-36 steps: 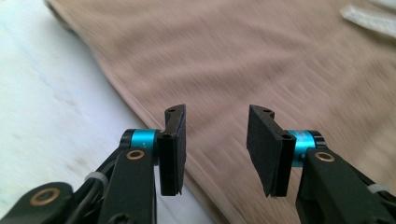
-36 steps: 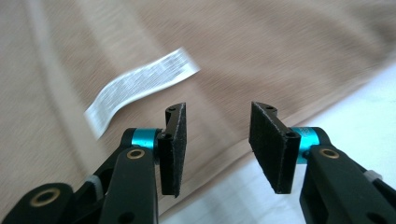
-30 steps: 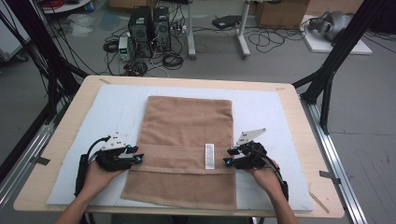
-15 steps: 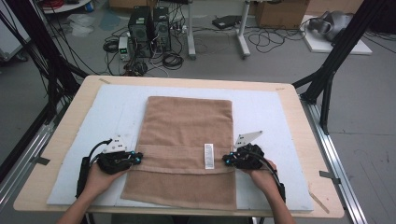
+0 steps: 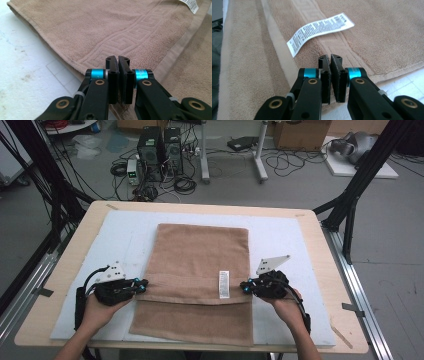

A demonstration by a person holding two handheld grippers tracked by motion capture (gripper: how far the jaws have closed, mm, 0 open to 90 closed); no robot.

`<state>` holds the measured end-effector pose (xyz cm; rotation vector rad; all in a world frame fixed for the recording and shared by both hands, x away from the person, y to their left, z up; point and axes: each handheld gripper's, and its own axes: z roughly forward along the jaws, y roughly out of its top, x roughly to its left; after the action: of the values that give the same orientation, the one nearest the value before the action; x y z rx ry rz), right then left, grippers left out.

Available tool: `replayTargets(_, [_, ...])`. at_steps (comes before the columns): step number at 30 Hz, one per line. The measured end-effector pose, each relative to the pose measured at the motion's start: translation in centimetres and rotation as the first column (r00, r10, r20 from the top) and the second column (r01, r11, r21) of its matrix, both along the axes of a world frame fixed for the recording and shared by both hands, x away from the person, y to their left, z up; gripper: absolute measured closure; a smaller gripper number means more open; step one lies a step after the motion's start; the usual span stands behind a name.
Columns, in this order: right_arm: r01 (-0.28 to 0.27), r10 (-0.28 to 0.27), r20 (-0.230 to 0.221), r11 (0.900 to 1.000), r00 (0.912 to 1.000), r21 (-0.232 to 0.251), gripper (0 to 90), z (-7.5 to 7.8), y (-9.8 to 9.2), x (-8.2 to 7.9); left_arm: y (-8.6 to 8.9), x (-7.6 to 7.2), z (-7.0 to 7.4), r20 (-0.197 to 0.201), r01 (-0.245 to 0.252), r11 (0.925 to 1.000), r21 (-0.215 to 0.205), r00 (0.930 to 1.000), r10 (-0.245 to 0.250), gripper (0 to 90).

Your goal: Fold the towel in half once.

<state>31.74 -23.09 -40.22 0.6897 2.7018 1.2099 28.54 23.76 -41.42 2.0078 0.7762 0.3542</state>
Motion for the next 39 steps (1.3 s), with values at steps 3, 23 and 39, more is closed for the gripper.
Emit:
replayTargets(3, [0.002, -0.002, 0.006, 1.000, 1.0000, 0.005, 86.7, 0.1, 0.0, -0.1, 0.0, -0.1, 0.0, -0.001, 0.001, 1.0000, 0.007, 1.0000, -0.001, 86.4])
replayTargets(23, [-0.080, 0.078, 0.053, 0.996, 0.9955, 0.035, 86.5, 2.9, -0.3, -4.1, 0.8, -4.3, 2.0, 0.015, 0.045, 0.9988, -0.016, 0.9989, -0.045, 86.3])
replayTargets(39, [-0.158, 0.159, -0.075, 0.987, 0.9844, 0.022, 72.8, -1.7, 0.4, -3.8, -0.7, -4.0, -1.5, -0.045, 0.080, 0.9963, 0.030, 0.9959, -0.079, 66.3])
